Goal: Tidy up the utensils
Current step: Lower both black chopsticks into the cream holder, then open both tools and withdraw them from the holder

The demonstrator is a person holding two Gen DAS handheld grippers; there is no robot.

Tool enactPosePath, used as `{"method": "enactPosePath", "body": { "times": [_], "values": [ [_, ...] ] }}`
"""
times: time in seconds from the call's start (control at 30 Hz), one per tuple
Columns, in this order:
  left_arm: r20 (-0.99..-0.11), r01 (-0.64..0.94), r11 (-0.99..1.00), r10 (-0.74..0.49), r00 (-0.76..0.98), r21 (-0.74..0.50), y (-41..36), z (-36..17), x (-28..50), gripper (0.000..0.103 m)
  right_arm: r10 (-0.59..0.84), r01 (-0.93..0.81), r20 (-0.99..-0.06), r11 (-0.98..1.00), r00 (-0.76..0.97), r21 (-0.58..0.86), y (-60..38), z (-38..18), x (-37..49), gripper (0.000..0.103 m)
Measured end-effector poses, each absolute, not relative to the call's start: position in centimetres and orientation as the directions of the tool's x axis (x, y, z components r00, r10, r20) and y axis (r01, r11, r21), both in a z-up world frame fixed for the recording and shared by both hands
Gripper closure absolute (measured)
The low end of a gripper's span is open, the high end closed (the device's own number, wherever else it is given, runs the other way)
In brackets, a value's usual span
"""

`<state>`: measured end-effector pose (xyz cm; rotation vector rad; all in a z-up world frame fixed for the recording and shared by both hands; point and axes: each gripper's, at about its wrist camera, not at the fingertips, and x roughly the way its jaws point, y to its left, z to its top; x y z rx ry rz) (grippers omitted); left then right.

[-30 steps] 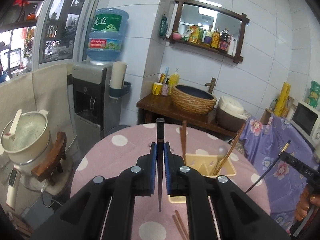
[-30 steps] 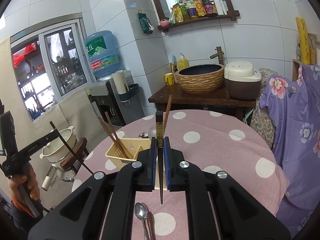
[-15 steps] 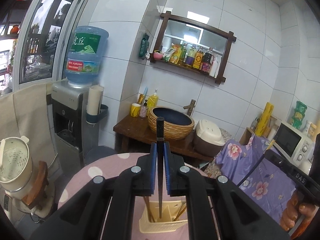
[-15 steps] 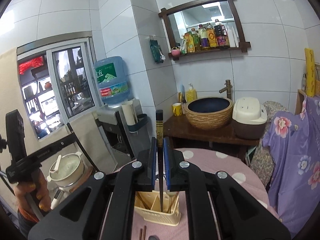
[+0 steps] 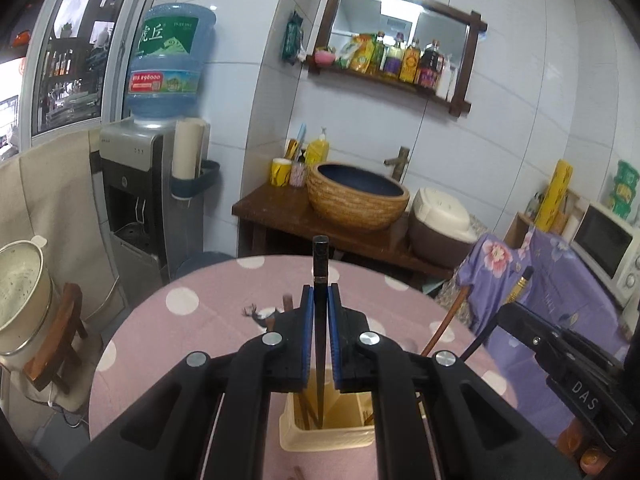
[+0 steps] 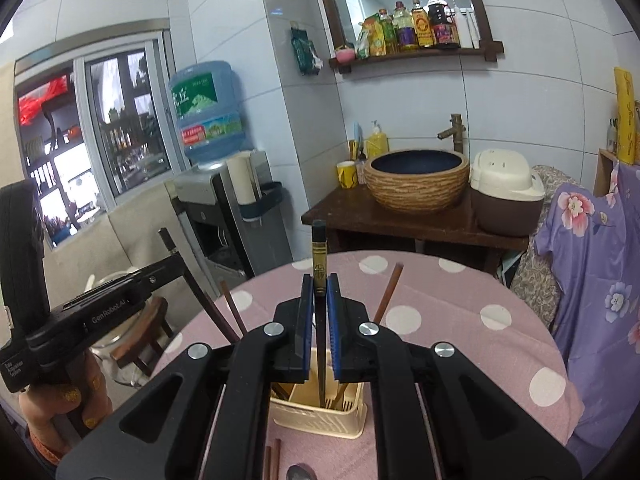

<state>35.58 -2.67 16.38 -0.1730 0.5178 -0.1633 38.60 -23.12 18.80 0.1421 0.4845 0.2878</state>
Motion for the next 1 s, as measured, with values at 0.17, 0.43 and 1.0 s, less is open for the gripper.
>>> {"method": "enactPosePath", "body": {
  "times": [0.17,0.43,1.0],
  "values": [
    [-0.522,0.113,0.969,-0.216,0.825,-0.221,-3.0,13.5,36.0,0.095,0.292,-0.223,-0.462,0.954,0.837,0.199,-22.8,16.5,39.1,0.095],
    [-0.553,0.11,0.971,-0.211,0.806,-0.211,-3.4,10.8,36.4,0.095,0.278,-0.195,-0.481,0.957,0.832,0.216,-23.1,14.2,39.9,0.095],
    [-0.456,0.101,0.977,-0.178,0.872,-0.189,-1.9,10.6,28.9,0.019,0.293,-0.222,-0.394,0.951,0.871,0.216,-24.6,13.1,35.9,0.05]
  ]
}}
